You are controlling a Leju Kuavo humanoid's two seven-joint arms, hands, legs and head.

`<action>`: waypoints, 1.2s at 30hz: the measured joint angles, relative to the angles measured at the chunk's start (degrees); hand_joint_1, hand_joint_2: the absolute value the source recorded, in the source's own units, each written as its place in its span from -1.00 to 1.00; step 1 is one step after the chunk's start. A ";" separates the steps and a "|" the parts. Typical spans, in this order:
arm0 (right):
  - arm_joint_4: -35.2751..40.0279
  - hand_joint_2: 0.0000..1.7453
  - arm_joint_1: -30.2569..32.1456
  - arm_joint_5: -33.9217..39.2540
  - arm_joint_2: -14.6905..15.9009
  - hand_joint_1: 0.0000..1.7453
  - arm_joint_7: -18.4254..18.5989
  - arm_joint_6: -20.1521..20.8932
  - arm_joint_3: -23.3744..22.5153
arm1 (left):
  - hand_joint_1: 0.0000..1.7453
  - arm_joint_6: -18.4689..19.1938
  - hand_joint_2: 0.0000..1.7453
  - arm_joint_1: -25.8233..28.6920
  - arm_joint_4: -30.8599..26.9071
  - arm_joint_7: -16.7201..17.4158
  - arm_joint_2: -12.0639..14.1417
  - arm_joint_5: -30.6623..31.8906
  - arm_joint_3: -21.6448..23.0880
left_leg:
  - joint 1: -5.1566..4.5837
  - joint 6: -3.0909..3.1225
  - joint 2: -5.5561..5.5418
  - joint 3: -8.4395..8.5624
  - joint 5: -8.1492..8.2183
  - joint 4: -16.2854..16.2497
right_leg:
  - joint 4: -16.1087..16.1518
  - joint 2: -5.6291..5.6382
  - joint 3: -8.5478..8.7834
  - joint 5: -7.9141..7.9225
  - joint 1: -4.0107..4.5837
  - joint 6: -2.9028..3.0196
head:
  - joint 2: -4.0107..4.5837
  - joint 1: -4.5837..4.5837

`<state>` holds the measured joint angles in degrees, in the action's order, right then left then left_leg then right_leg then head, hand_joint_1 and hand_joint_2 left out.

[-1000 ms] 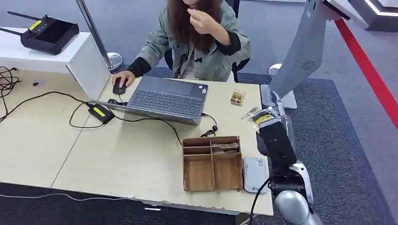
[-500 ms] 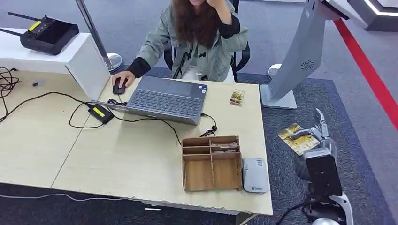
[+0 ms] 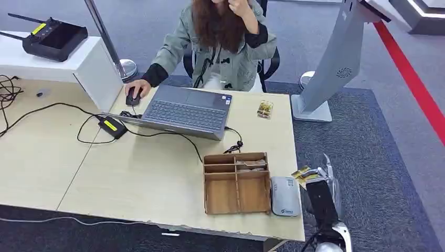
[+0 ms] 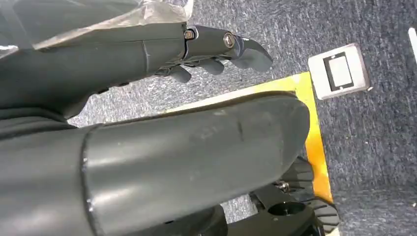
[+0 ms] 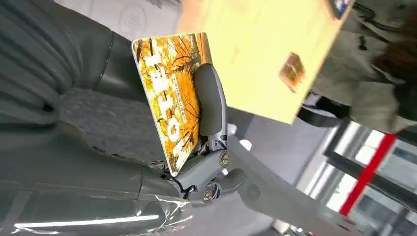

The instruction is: Pass the card to the sensor for recognition and then transmit it.

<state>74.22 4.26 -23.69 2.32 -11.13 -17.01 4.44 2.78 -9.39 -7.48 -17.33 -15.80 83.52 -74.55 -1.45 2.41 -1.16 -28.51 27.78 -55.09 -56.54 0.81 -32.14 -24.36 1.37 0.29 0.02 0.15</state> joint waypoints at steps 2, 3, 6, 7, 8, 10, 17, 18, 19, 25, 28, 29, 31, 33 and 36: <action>-3.04 1.00 -0.84 0.63 -0.66 1.00 -0.63 -0.68 0.07 | -1.00 0.04 -1.00 0.01 0.00 -0.07 0.00 0.18 -0.02 | 0.00 0.00 0.02 0.01 0.00 0.00 | 0.00 0.00 0.00 0.00 0.00 0.00 | 0.00 0.00; -4.67 1.00 -1.22 0.87 -0.87 1.00 -0.83 -0.85 0.07 | -1.00 0.07 -1.00 -0.03 0.00 -0.13 0.00 0.17 -0.04 | 0.00 0.00 0.02 0.01 0.00 0.00 | 0.00 0.00 0.00 0.00 0.00 0.00 | 0.00 0.00; -8.04 1.00 -1.70 1.00 -1.33 1.00 -1.11 -1.11 0.07 | -1.00 0.09 -1.00 0.00 0.00 -0.15 0.00 0.33 -0.11 | -0.01 0.00 0.00 0.00 0.00 0.00 | 0.00 0.00 0.00 0.00 -0.01 0.00 | -0.02 0.02; -9.01 1.00 -1.89 1.07 -1.42 1.00 -1.22 -1.24 0.07 | -1.00 0.09 -1.00 -0.01 0.00 -0.15 0.00 0.35 -0.11 | -0.01 0.00 0.01 0.00 0.00 0.00 | 0.00 0.00 0.00 0.00 -0.01 0.00 | 0.00 0.00; -10.00 1.00 -2.12 1.22 -1.57 1.00 -1.40 -1.38 0.07 | -1.00 0.09 -1.00 -0.03 0.00 -0.15 0.00 0.35 -0.11 | -0.01 0.00 0.02 0.00 0.00 0.00 | 0.00 0.00 0.00 0.00 -0.01 0.00 | 0.00 0.00; -11.69 1.00 -2.47 1.51 -1.70 1.00 -1.81 -1.53 0.07 | -1.00 0.09 -1.00 -0.02 0.00 -0.17 0.00 0.42 -0.13 | -0.01 0.00 0.01 0.00 0.00 0.00 | 0.01 0.00 0.00 0.00 -0.01 0.00 | 0.00 0.02; -16.58 1.00 -3.22 1.96 -2.23 1.00 -2.95 -1.92 0.07 | -1.00 0.00 -1.00 -0.01 0.00 -0.17 0.02 0.70 -0.13 | -0.01 0.00 0.01 0.00 0.00 0.00 | 0.01 0.00 0.00 0.00 -0.01 0.00 | 0.00 0.00; -17.00 1.00 -3.31 2.01 -2.27 1.00 -3.15 -2.03 0.07 | -1.00 -0.02 -1.00 -0.02 -0.02 -0.17 0.02 0.72 -0.13 | -0.01 0.00 0.01 0.01 0.00 0.00 | 0.01 0.00 0.00 0.00 -0.01 0.00 | 0.00 0.00; -17.28 1.00 -3.37 2.03 -2.32 1.00 -3.32 -2.14 0.04 | -1.00 -0.02 -1.00 -0.02 -0.02 -0.17 0.02 0.74 -0.13 | -0.01 0.00 0.01 0.01 0.00 0.00 | 0.01 0.00 0.00 0.00 -0.01 0.00 | 0.00 0.02; -19.64 1.00 -3.95 2.29 -2.53 1.00 -4.00 -2.29 0.04 | -1.00 -0.22 -1.00 -0.01 -0.02 -0.17 0.02 0.83 -0.13 | -0.01 0.00 0.01 0.01 0.00 0.00 | 0.00 0.00 0.00 0.00 -0.01 0.00 | 0.00 0.00; -20.30 1.00 -4.09 2.38 -2.51 1.00 -4.11 -2.34 -0.04 | -1.00 -0.39 -1.00 -0.01 -0.02 -0.17 0.04 0.87 -0.13 | -0.01 0.00 0.02 0.02 0.00 0.00 | 0.01 0.00 0.00 0.00 -0.01 0.00 | 0.00 0.02; -20.34 1.00 -4.11 2.38 -2.49 1.00 -4.11 -2.40 -0.11 | -1.00 -0.44 -1.00 -0.01 -0.02 -0.17 0.04 0.96 -0.13 | -0.01 0.00 0.02 0.02 0.00 0.00 | 0.01 0.00 0.00 0.00 -0.01 0.00 | 0.00 0.00; -20.21 1.00 -4.11 2.25 -2.25 1.00 -3.98 -2.53 -0.20 | -1.00 -0.50 -1.00 0.00 -0.02 -0.17 0.07 1.03 -0.13 | -0.01 0.00 0.02 0.02 0.00 -0.01 | 0.01 0.00 0.00 0.00 -0.01 0.00 | 0.00 0.02; -19.28 1.00 -3.97 1.69 -1.88 1.00 -2.78 -2.47 -0.48 | -1.00 -0.59 -1.00 0.01 -0.02 -0.17 0.07 1.20 -0.13 | -0.03 0.00 0.02 0.02 0.00 -0.01 | 0.01 0.00 0.00 0.01 -0.02 -0.01 | 0.00 0.02; -14.41 1.00 -3.30 -0.54 -0.72 1.00 1.09 -1.97 -1.18 | -1.00 -0.79 -1.00 0.06 -0.02 -0.15 0.09 1.83 -0.13 | -0.06 0.01 0.00 0.01 0.00 -0.01 | 0.01 0.00 0.00 0.01 -0.07 -0.02 | 0.00 0.00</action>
<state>59.81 0.96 -24.24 1.59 -10.04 -18.97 3.26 1.99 -9.33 -7.50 -17.49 -15.71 85.35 -74.69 -1.51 2.42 -1.16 -28.50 27.78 -55.10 -56.53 0.81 -32.14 -24.35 1.30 0.28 0.02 0.15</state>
